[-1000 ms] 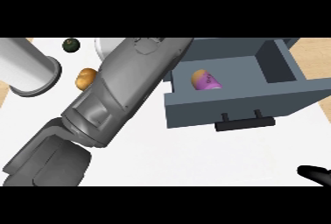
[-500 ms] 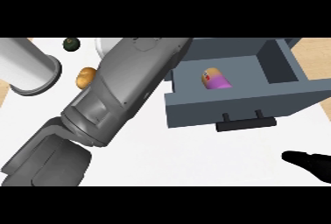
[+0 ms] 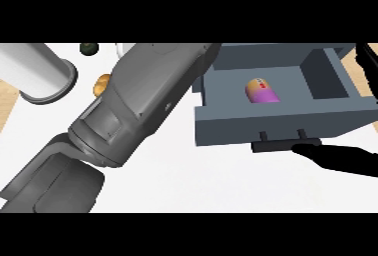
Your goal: Pick up the can, place it into the drawer and close the drawer
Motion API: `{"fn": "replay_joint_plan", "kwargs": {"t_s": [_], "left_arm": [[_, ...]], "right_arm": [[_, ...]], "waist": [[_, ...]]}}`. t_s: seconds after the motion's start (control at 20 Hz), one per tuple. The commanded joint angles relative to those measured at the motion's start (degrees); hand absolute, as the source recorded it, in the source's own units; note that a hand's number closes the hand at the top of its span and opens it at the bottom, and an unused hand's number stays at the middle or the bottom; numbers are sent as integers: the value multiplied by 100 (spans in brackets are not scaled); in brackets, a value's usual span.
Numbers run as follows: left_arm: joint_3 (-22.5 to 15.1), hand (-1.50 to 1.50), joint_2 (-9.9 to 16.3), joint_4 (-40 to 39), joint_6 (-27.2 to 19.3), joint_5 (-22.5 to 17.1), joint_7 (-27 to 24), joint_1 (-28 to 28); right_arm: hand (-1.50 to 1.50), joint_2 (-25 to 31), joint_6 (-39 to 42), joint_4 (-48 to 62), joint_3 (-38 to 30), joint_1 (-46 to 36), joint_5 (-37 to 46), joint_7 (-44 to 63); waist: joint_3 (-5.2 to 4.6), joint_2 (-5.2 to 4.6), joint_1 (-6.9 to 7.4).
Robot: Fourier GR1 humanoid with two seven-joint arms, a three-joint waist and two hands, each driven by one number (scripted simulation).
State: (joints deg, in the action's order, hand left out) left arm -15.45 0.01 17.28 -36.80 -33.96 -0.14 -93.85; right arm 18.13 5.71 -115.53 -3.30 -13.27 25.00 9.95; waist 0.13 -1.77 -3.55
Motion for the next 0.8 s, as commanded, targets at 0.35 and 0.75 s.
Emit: {"fn": "replay_joint_plan", "kwargs": {"t_s": [0.35,0.75], "left_arm": [[-152,-150,0,-124,-28,69,-6,-83],[102,-150,100,-94,153,116,-87,96]], "right_arm": [[-150,-196,-813,2295,1152,-1019,2107,-555],[-150,-476,-1806,4370,1174,-1678,2844,-1208]], "waist": [[-3,65,254],[-4,87,368]]}}
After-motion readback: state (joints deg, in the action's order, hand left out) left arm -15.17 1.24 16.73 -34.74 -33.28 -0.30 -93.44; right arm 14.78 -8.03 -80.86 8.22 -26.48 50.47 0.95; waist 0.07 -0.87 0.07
